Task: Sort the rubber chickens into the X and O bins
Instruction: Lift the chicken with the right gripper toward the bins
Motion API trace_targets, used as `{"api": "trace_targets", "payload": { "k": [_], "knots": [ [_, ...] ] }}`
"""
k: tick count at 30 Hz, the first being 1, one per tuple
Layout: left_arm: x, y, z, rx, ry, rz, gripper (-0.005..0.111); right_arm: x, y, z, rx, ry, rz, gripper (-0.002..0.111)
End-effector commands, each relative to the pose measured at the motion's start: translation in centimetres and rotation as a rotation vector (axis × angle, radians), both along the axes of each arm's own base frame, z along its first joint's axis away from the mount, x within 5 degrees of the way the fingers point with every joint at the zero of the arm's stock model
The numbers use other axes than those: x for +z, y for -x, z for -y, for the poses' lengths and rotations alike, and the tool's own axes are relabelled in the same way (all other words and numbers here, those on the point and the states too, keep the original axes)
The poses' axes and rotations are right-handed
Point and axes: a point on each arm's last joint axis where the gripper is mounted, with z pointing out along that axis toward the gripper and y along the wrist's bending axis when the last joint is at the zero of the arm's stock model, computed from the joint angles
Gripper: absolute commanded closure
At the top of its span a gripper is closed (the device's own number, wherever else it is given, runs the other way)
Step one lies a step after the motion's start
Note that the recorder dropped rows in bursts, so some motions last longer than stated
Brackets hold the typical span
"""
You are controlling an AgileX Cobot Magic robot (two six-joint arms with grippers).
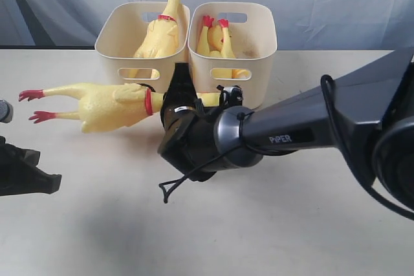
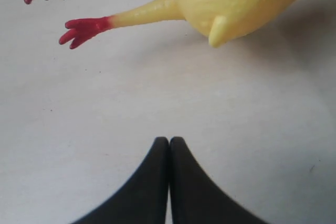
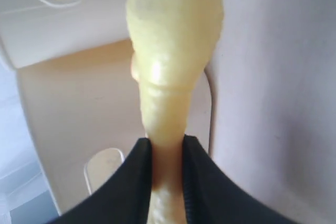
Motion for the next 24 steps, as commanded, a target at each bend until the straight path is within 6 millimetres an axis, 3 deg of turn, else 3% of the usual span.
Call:
{"api": "trace_targets", "payload": {
  "k": [1,24],
  "knots": [
    [0.0,0.1,0.0,0.015,0.015,-0.001,0.107,2.4,0.2,0.4,-0.028,0.041,0.058,0.109],
    [-0.1,0.2,0.1,0.004,0.022,-0.015,0.107,10.4,1.3,1.1,0.027,0.131,0.296,0.109]
  ]
}}
